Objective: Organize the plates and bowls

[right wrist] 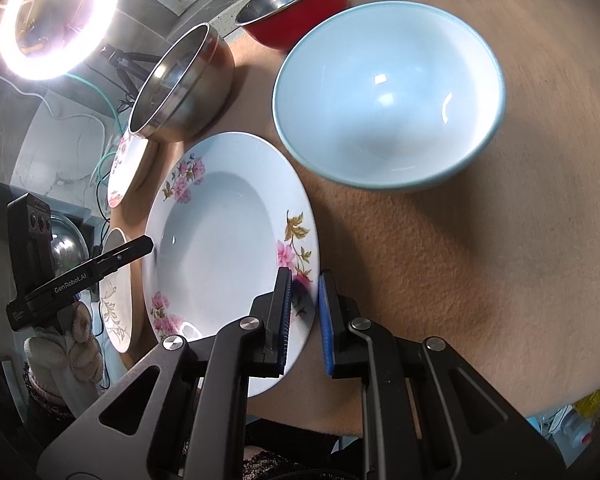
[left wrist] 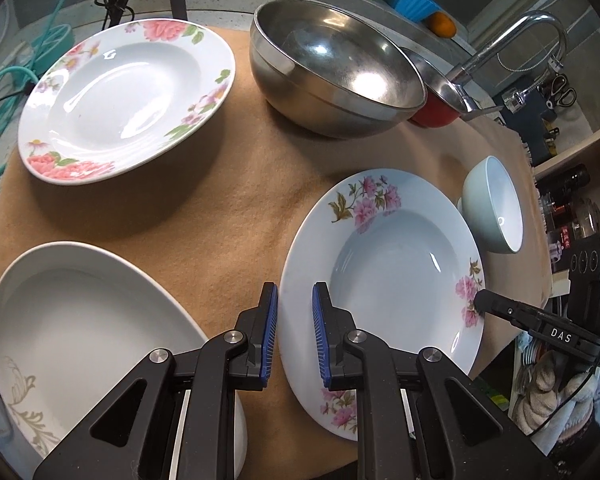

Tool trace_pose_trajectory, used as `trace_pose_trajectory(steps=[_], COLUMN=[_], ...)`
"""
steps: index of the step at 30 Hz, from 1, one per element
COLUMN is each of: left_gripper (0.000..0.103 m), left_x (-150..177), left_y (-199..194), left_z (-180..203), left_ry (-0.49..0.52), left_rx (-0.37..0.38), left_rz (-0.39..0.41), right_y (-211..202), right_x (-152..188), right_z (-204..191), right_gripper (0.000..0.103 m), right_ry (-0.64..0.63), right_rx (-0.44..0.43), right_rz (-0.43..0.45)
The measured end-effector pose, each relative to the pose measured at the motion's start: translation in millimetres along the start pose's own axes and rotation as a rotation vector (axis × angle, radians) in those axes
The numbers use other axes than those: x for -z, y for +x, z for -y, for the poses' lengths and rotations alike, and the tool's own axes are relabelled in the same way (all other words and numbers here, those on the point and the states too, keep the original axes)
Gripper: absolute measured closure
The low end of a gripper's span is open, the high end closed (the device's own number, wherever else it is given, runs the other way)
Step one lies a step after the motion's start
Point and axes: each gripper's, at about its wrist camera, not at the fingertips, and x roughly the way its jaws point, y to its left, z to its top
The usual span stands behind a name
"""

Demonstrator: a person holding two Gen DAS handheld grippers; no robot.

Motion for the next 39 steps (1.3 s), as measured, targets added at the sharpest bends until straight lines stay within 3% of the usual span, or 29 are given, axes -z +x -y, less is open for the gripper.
trace_pose_trajectory(steps=[39], left_gripper=[0.087], left_x=[21], left_y=[-7], left_z=[6], left_ry=[0.002], left_rx=[-0.027], left_rz=[0.02], right_y=[4], right_x=[19], right_z=[-7], right_gripper=[0.089], right_ry=[-0.023], right_rx=[0.008], right_rz=[-0.019])
